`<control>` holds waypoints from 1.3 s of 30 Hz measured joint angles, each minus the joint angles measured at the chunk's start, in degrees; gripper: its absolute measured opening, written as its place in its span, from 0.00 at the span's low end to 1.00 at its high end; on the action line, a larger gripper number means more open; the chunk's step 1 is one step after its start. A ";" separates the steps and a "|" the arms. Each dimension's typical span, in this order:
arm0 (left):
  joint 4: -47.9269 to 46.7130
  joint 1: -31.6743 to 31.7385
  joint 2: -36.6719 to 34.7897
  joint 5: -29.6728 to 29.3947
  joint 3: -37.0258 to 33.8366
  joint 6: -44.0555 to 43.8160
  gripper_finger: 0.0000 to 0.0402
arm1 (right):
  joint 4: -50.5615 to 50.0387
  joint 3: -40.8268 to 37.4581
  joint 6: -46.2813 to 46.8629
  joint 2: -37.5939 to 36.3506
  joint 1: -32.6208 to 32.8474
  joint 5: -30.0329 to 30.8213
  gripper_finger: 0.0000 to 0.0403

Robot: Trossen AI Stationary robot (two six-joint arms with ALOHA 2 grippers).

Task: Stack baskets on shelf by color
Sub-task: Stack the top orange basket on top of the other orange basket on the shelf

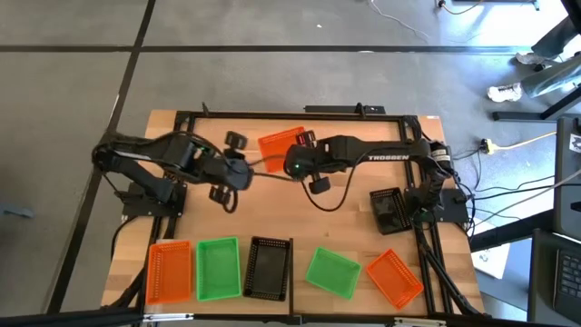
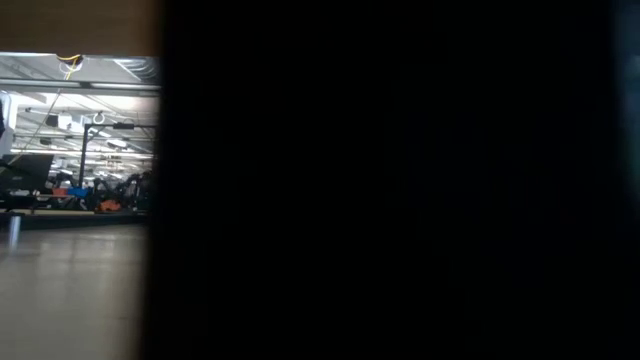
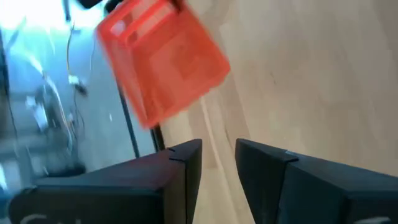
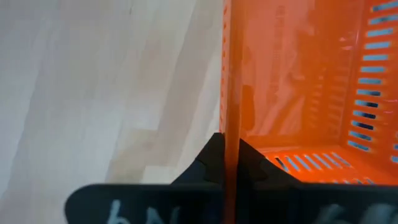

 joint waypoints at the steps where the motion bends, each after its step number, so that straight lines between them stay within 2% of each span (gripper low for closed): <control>1: 0.97 0.06 0.67 0.41 0.10 2.30 0.23 | -0.34 0.63 -0.95 0.00 0.66 1.18 0.00; 4: 2.62 0.36 2.46 0.80 0.03 8.15 0.23 | -3.00 2.81 -3.07 -0.01 2.69 3.63 0.00; 10: 8.19 1.18 4.47 0.77 0.13 18.48 0.22 | -4.03 5.87 -5.61 -0.04 5.97 3.82 0.00; 13: 7.25 1.90 4.93 2.23 0.06 19.02 0.22 | -4.33 6.56 -5.77 -0.04 7.05 4.85 0.00; 17: 6.67 3.09 5.33 8.21 0.03 20.22 0.22 | -4.81 6.82 -6.29 -0.04 7.70 6.03 0.00; 25: 7.12 4.65 5.27 8.64 0.05 20.31 0.22 | -5.10 6.82 -8.01 -0.04 7.74 6.24 0.00; 32: 5.05 6.72 5.42 15.74 0.05 24.42 0.21 | -4.98 6.82 -8.38 -0.04 7.76 6.17 0.00; 39: 3.84 8.32 6.36 15.54 0.09 24.63 0.21 | -5.00 6.82 -8.40 -0.04 8.01 6.10 0.00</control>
